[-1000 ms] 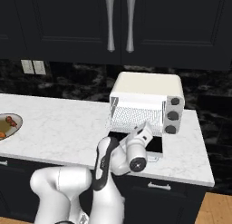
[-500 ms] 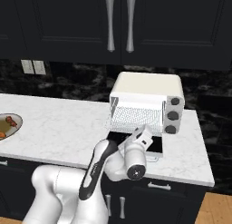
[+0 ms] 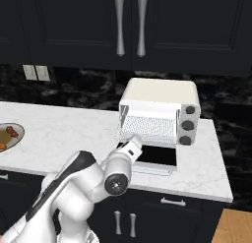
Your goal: Pick up the kebab skewer and baguette bread, and place them inside the toaster oven. Close the toaster oven door and start by setting the timer.
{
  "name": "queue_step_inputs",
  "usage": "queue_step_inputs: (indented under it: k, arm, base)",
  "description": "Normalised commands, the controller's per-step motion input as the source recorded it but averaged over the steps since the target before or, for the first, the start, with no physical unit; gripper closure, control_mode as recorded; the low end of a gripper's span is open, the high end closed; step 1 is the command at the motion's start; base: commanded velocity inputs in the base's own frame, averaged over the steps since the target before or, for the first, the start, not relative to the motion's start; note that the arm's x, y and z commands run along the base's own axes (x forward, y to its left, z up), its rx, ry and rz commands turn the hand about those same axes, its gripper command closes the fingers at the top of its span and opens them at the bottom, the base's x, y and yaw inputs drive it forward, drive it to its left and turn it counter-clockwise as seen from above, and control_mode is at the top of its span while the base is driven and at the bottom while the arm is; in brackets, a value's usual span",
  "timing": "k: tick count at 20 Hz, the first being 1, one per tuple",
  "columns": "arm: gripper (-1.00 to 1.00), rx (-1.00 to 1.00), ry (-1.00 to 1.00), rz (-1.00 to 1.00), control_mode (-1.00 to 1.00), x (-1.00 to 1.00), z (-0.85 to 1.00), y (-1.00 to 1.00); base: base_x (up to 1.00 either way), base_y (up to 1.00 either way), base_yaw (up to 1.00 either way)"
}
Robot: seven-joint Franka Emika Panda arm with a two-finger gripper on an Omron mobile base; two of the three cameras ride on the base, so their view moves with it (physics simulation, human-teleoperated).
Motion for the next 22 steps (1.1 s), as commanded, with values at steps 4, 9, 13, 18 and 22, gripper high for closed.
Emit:
queue_step_inputs:
  k: [4,9,13,18,22]
  arm:
    - [-1.0,0.01,0.3,0.08,-1.0,-0.31,0.75,1.0]
    - [-1.0,0.02,0.21,0.03,-1.0,-0.21,0.69,1.0]
    - [-1.0,0.0,0.12,-0.02,-1.0,-0.06,0.08,1.0]
    - [-1.0,0.0,0.31,0.0,-1.0,0.0,0.05,1.0]
    - [-1.0,0.0,0.19,0.0,-1.0,0.0,-0.04,1.0]
  base:
    - [0.0,0.0,0.0]
    - [0.0,0.0,0.0]
    - [0.0,0.0,0.0]
    - [0.0,0.0,0.0]
    - [0.0,0.0,0.0]
